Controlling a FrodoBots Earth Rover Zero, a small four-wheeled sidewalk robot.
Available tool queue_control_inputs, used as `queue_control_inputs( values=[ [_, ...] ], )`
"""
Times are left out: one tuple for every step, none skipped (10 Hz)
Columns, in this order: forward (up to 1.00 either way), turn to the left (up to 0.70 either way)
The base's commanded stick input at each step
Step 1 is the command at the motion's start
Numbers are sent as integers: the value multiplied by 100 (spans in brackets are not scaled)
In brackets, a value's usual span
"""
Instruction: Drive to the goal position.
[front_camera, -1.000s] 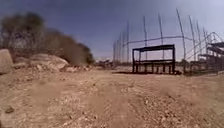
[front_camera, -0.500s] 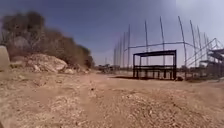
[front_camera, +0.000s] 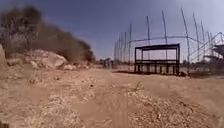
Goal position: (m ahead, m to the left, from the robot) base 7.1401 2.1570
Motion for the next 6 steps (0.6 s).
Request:
queue_control_inputs(
  values=[
    [50,0],
    [50,0],
    [50,0],
    [50,0],
    [50,0],
    [50,0]
  ],
)
